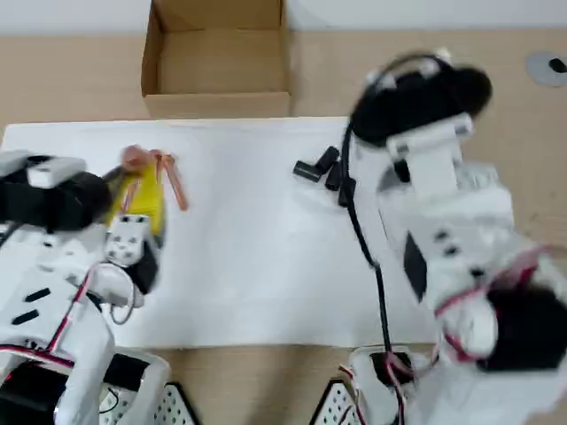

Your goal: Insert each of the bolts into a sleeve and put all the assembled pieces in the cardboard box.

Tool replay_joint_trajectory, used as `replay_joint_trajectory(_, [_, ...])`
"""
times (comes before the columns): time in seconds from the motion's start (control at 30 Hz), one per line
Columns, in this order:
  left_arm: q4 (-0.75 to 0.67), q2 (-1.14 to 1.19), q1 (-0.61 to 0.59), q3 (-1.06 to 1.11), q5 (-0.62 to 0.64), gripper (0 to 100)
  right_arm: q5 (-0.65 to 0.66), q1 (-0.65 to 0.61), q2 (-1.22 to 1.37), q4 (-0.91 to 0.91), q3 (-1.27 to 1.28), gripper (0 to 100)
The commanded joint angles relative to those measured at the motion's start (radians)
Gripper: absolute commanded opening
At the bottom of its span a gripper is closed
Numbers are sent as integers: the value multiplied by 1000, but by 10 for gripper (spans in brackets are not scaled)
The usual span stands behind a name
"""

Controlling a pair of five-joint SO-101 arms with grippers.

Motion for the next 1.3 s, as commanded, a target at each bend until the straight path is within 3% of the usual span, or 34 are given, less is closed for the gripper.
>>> replay_joint_trajectory(0.0, [-80, 4, 107, -41, 0, 6, -11, 28, -228, -23, 119, 10])
replay_joint_trajectory(0.27, [-84, 124, 213, -152, 0, 6, -11, 28, -733, -140, 536, 10])
replay_joint_trajectory(0.37, [-84, 179, 265, -219, 5, 6, -57, 28, -911, -327, 797, 10])
replay_joint_trajectory(0.5, [-84, 232, 316, -282, 6, 6, -213, 27, -1121, -580, 1135, 10])
replay_joint_trajectory(0.6, [-86, 251, 339, -321, 6, 6, -287, 13, -1145, -743, 1290, 10])
replay_joint_trajectory(0.7, [-92, 260, 342, -358, 6, 6, -367, -13, -1116, -850, 1340, 10])
replay_joint_trajectory(0.97, [-290, 266, 342, -368, 2, 6, -470, -274, -1144, -908, 1399, 10])
replay_joint_trajectory(1.27, [-419, 349, 365, -376, 0, 6, -463, -282, -1144, -979, 1391, 10])
